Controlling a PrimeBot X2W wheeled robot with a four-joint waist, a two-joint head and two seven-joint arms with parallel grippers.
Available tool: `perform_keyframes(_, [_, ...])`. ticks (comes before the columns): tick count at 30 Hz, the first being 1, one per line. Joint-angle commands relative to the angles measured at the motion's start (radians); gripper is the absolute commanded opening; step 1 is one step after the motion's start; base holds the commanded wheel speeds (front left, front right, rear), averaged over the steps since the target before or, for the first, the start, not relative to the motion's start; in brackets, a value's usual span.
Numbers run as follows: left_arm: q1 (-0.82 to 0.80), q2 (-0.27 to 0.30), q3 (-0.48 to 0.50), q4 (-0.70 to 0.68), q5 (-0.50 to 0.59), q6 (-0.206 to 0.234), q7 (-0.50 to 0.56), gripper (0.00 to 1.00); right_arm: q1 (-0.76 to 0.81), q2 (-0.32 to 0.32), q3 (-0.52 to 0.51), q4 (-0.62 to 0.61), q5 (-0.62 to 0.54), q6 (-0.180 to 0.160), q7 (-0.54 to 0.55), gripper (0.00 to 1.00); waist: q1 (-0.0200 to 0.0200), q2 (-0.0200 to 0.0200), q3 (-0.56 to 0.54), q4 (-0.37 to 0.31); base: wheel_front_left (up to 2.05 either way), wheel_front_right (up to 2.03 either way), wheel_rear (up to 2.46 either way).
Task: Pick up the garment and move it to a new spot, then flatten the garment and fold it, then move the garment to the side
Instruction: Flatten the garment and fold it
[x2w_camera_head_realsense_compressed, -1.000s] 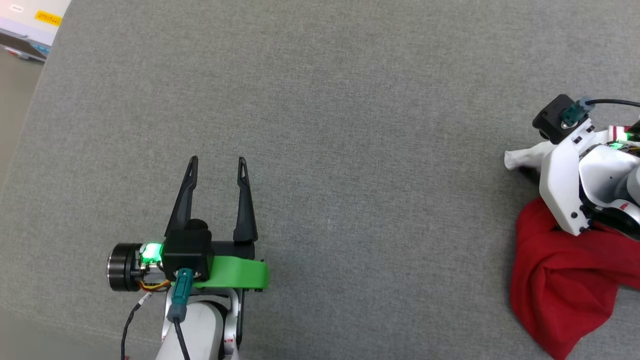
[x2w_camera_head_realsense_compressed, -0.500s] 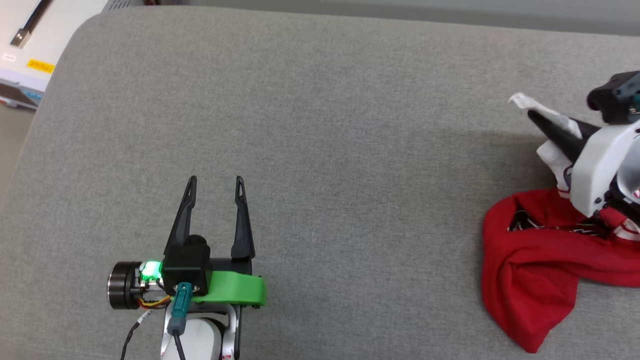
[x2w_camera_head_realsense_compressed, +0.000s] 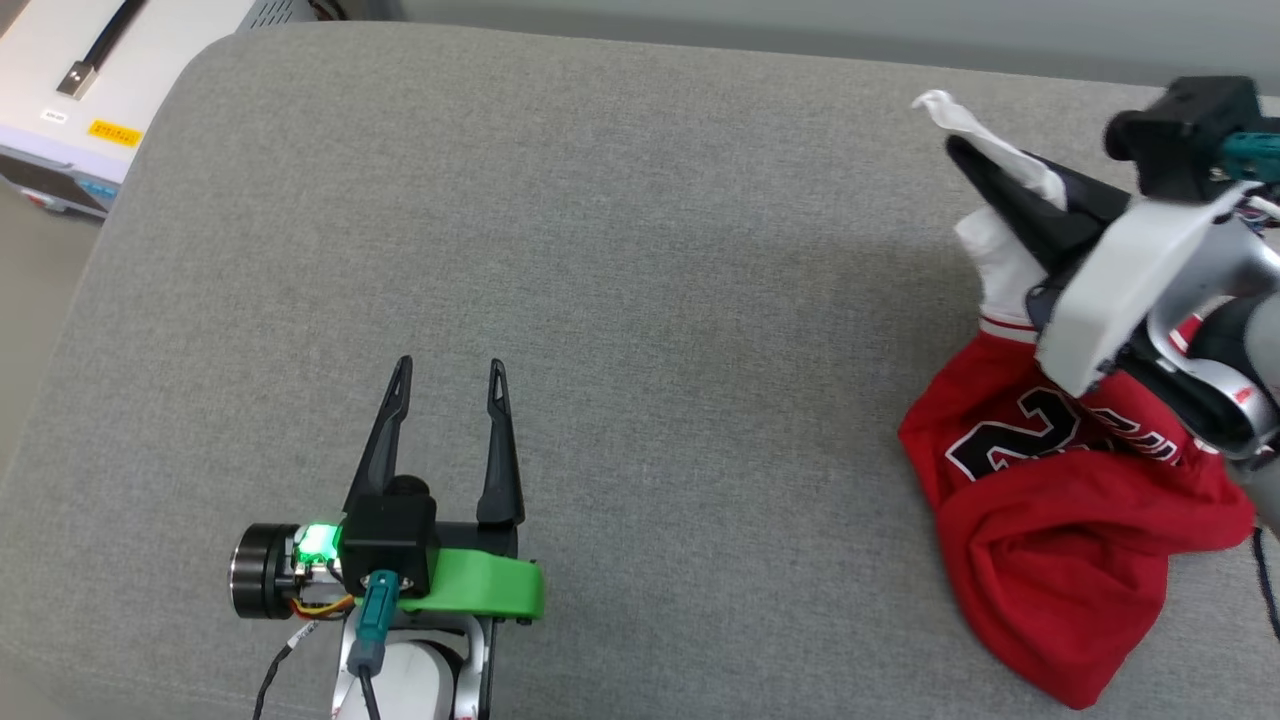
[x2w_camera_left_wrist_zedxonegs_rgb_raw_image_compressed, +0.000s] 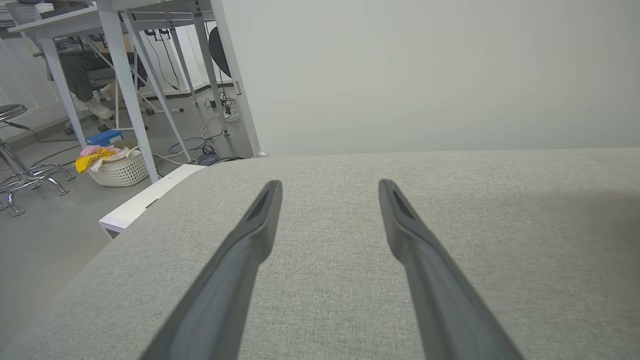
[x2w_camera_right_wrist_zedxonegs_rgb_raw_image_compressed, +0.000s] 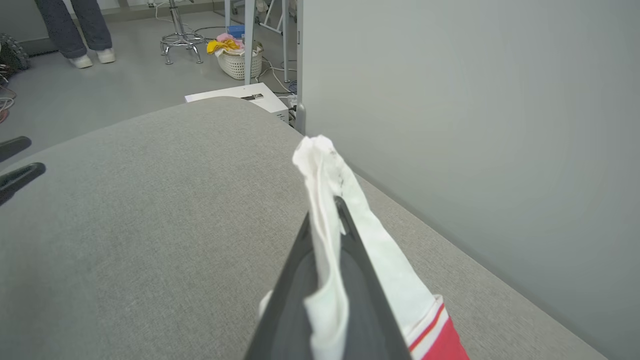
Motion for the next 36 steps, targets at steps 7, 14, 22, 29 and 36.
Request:
perform_keyframes(7, [-0.032, -0.006, -0.012, 0.002, -0.012, 0.006, -0.006, 1.00, -0.170, 0.173, 0.190, 0.149, -0.038, -0.001, 0.023, 0.00, 0.0000, 0.0000, 0.066, 0.067, 0.00, 0.00, 0.00])
perform_keyframes(14, [-0.053, -0.009, -0.028, 0.011, -0.025, 0.015, -0.006, 1.00, -0.266, 0.323, 0.494, 0.391, -0.020, -0.001, 0.001, 0.00, 0.0000, 0.0000, 0.092, 0.104, 0.00, 0.00, 0.00])
perform_keyframes(22, [-0.065, -0.010, -0.043, 0.014, -0.043, 0.033, -0.006, 1.00, -0.242, 0.411, 0.670, 0.594, 0.051, -0.001, 0.047, 0.00, 0.0000, 0.0000, 0.109, 0.120, 0.00, 0.00, 0.00])
perform_keyframes(29, [-0.061, -0.010, -0.035, 0.022, -0.042, 0.041, -0.006, 1.00, -0.213, 0.406, 0.674, 0.583, 0.025, -0.001, 0.025, 1.00, 0.0000, 0.0000, 0.089, 0.097, 0.00, 0.00, 0.00])
perform_keyframes(36, [-0.031, -0.009, -0.009, 0.027, -0.021, 0.033, -0.006, 1.00, -0.253, 0.335, 0.631, 0.515, 0.040, -0.001, -0.250, 1.00, 0.0000, 0.0000, 0.022, 0.053, 0.00, 0.00, 0.00])
